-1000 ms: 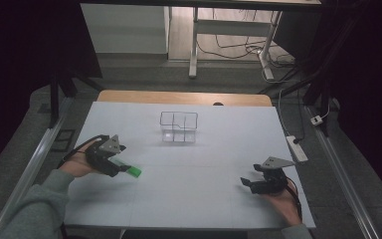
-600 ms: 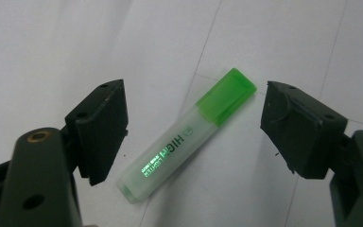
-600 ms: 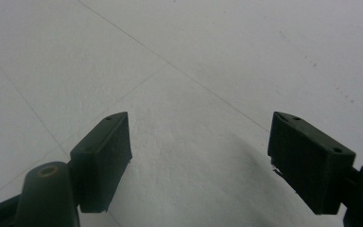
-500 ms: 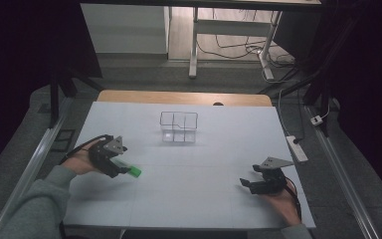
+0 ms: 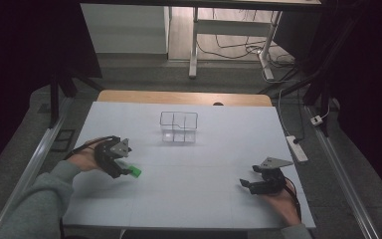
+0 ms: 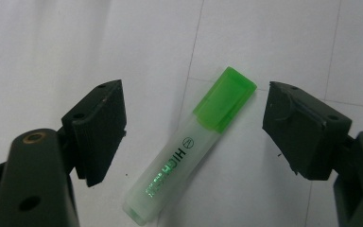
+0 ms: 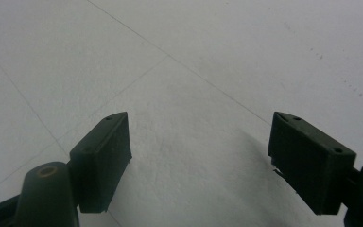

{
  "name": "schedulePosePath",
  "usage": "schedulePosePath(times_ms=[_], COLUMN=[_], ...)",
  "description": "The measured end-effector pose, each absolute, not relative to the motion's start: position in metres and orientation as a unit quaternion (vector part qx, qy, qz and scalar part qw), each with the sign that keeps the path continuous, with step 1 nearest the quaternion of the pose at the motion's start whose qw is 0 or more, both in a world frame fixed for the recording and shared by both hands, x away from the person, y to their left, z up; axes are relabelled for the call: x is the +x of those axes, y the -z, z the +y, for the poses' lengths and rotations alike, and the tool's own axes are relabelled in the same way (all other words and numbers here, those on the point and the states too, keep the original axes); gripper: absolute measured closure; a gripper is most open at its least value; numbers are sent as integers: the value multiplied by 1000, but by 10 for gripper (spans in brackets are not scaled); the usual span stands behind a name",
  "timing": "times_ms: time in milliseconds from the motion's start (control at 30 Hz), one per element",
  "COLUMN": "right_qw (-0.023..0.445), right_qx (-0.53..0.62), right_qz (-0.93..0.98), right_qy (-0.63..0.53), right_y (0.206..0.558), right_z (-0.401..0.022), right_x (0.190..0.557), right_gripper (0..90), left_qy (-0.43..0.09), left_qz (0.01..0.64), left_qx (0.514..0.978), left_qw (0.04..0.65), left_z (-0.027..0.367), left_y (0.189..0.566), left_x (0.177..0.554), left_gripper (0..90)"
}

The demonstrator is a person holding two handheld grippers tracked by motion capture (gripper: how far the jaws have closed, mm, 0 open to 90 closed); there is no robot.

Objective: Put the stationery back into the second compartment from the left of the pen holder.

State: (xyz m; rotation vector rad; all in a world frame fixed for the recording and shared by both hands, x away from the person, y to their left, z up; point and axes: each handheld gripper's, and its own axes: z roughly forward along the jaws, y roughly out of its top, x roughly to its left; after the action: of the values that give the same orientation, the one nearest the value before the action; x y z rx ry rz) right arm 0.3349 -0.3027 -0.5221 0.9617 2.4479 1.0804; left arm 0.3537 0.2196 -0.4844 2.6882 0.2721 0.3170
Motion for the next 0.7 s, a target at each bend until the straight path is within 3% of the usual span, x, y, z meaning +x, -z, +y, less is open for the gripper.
schedulePosePath(times_ms=[700], right_qw=[145], right_qx=[337], right_qz=[852], right_qy=[-373], right_y=[523], right_z=[-302], right_x=[335], right_gripper=[217], left_qy=[-56], left_qz=[31], left_qx=[981], left_qw=[183], left_z=[212], left_y=[498], left_x=[369], left_gripper=[303])
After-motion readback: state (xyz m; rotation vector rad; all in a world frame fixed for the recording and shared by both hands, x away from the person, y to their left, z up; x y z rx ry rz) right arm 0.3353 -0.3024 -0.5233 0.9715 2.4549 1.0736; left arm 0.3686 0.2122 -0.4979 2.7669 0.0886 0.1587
